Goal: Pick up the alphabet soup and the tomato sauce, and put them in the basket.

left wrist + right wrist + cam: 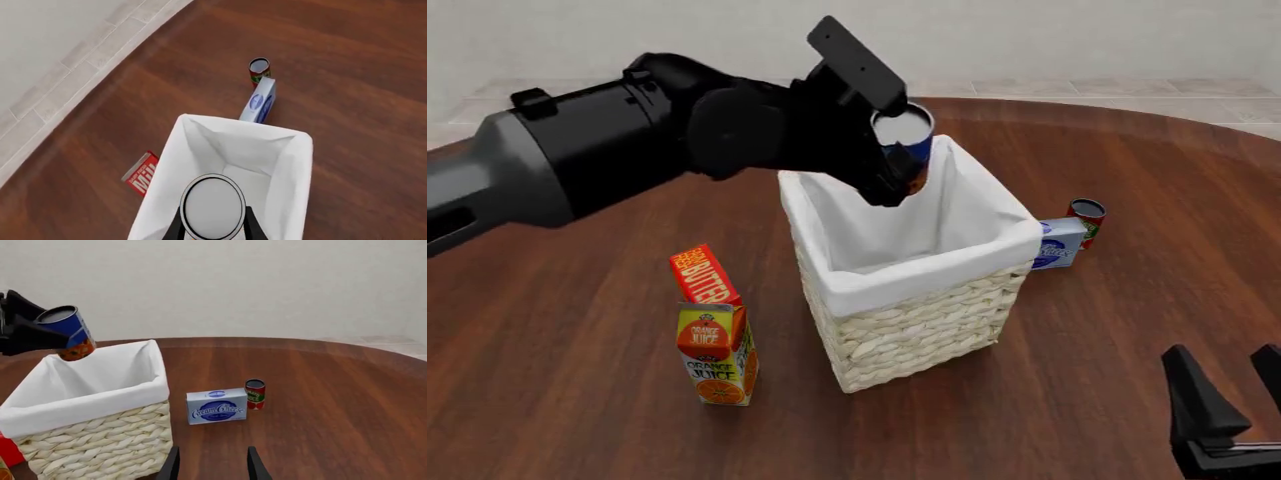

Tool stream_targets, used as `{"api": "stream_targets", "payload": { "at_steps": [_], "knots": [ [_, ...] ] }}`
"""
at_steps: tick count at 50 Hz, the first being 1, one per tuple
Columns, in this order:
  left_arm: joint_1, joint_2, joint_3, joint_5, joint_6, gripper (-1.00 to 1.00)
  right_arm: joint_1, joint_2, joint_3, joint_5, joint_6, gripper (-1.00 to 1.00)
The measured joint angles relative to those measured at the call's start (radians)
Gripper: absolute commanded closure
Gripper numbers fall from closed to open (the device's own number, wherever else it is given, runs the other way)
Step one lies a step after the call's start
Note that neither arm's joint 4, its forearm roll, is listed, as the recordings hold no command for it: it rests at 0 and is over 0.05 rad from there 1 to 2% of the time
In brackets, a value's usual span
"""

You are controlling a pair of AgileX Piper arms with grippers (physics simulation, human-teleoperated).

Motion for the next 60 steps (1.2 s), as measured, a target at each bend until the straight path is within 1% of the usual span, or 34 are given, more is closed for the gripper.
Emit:
{"api": "stream_targets", "payload": {
  "at_steps": [9,17,31,41,42,60],
  "knots": [
    [0.005,0.047,-0.03,0.015,0.016,1.0,0.0,-0.013,0.0,0.012,0.001,-1.0],
    [0.015,0.088,-0.042,0.025,0.035,1.0,-0.001,-0.025,0.001,0.026,0.004,-1.0],
    [0.05,0.148,-0.062,0.047,0.09,1.0,-0.001,-0.035,0.001,0.037,0.008,-1.0],
    [0.058,0.169,-0.064,0.061,0.103,1.0,-0.001,-0.034,0.002,0.037,0.009,-1.0],
    [0.058,0.17,-0.066,0.062,0.104,-1.0,-0.001,-0.034,0.002,0.036,0.009,-1.0],
    [0.058,0.176,-0.081,0.072,0.121,-1.0,-0.002,-0.023,0.002,0.023,0.01,-1.0]
  ]
}}
